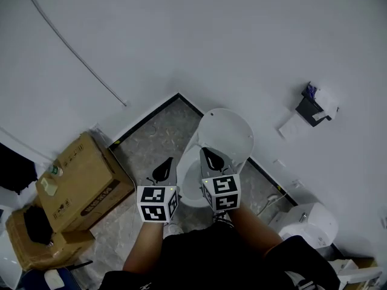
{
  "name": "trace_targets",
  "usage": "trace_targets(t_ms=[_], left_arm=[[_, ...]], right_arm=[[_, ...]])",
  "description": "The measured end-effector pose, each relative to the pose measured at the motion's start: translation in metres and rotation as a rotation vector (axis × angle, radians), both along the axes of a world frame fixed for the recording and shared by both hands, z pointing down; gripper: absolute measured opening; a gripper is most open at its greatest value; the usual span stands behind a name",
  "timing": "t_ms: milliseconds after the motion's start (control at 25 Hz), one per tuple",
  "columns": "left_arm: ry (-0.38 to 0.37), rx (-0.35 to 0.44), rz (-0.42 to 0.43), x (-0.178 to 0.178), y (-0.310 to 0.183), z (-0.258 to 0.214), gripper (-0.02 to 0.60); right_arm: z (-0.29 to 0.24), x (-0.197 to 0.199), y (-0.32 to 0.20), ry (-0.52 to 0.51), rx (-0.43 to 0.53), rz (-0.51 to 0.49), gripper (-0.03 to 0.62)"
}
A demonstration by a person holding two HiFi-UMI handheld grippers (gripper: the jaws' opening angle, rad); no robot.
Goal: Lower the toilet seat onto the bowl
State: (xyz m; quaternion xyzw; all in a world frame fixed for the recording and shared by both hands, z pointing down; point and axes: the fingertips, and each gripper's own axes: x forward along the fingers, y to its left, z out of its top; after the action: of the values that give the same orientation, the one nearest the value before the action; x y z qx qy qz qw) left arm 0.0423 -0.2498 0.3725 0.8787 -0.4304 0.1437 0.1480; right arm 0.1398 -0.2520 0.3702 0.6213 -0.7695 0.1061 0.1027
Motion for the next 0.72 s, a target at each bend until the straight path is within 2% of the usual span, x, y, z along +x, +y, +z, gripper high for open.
trace_targets(t_ms=[320,440,720], left_arm=[[0.029,0.133,-0.010,0.020,-0.001,-0.065,0.006],[0.031,0.156,-0.004,0.029,-0.003,-0.074,0.006],[0.023,0.154,0.008,0.045,-0.001,-0.071,0.006]], right_arm=[[-0.082,0.004,0.010,0.008,0.174,-0.025,0.006],[-0.091,0.010,0.011,0.007,0.194,-0.023,0.006],[-0.089,0.031,0.012,-0.009,0.188,0.004,0.006]])
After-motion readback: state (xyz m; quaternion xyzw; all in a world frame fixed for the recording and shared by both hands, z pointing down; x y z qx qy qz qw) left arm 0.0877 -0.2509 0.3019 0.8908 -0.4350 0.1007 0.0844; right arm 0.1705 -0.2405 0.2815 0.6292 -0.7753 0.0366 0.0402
